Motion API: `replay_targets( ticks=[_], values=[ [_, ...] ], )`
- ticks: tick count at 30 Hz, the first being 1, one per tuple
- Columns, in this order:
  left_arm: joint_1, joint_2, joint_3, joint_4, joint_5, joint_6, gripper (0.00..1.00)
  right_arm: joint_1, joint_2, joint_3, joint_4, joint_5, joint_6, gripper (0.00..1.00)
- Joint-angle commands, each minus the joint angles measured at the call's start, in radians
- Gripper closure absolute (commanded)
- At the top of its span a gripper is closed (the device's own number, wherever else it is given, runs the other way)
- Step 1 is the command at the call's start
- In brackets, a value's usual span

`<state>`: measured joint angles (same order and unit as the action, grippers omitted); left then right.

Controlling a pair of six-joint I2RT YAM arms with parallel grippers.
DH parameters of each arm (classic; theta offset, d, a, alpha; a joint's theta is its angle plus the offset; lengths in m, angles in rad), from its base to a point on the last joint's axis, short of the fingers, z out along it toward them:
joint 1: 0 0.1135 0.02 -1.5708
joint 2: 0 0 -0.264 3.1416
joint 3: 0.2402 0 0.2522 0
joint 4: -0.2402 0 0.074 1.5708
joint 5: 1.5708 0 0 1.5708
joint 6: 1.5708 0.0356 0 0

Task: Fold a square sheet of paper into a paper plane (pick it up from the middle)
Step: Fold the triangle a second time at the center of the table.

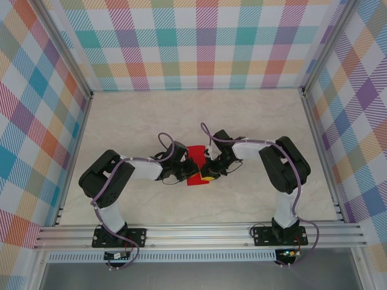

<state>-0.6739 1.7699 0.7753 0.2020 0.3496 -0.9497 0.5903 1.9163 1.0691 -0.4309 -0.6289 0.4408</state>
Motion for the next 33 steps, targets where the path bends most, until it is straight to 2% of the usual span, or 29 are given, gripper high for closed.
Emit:
replay_targets(
  ticks=[1,10,18,28,33],
  values=[
    [-0.014,0.031,-0.028,-0.070,-0.023,0.019,0.90,0.002,0.021,-0.019,-0.013,0.035,-0.004,0.88],
    [-0.014,0.037,-0.025,-0.070,-0.024,0.019,0.91,-0.001,0.042,-0.029,-0.037,0.072,-0.004,0.88],
    [-0.015,0.032,-0.028,-0.072,-0.023,0.021,0.91,-0.009,-0.040,-0.026,-0.028,-0.008,0.004,0.87],
    [-0.015,0.036,-0.026,-0.073,-0.024,0.023,0.91,-0.023,0.038,-0.117,0.022,0.032,0.017,0.89],
    [-0.015,0.033,-0.025,-0.081,-0.027,0.025,0.91,-0.023,-0.032,-0.115,0.006,0.054,0.013,0.90]
  ],
)
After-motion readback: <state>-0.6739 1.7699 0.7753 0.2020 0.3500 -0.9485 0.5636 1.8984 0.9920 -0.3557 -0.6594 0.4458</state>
